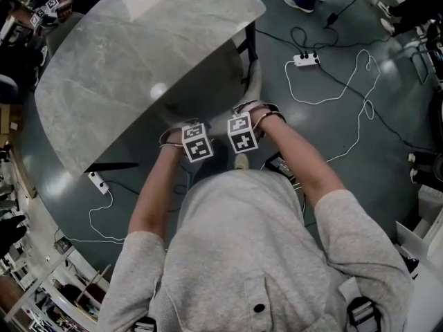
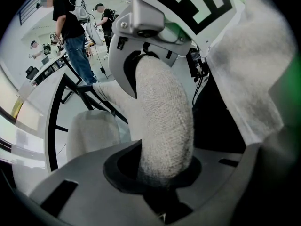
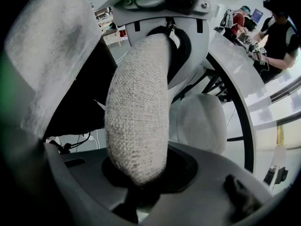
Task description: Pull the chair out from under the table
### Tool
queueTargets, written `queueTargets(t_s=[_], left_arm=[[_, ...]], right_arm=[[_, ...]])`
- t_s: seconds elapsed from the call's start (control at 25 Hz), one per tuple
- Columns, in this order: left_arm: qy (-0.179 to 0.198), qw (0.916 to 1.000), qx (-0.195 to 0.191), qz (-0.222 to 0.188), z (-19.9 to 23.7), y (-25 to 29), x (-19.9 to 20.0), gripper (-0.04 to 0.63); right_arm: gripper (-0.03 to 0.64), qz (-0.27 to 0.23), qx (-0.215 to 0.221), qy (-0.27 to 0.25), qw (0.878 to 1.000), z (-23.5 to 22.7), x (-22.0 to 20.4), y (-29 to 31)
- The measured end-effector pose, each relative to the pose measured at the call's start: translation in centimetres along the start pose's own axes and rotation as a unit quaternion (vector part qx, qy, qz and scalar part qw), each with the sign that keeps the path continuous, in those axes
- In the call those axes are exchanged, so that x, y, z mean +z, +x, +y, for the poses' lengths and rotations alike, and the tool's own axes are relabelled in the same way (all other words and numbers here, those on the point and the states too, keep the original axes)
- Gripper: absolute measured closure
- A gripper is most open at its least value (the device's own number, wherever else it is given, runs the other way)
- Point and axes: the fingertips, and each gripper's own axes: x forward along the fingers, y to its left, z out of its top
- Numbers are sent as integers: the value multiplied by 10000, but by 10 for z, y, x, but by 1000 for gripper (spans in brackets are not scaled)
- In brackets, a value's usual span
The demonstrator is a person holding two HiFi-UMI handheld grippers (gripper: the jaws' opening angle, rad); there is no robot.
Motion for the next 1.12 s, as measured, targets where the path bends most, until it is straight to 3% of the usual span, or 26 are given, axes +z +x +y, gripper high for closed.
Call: queueTargets(t_s=[1.12], left_arm=[[-30,10000,36,-33,-64,9,13,503]], right_arm=[[526,26,57,8,10000,66,4,0]])
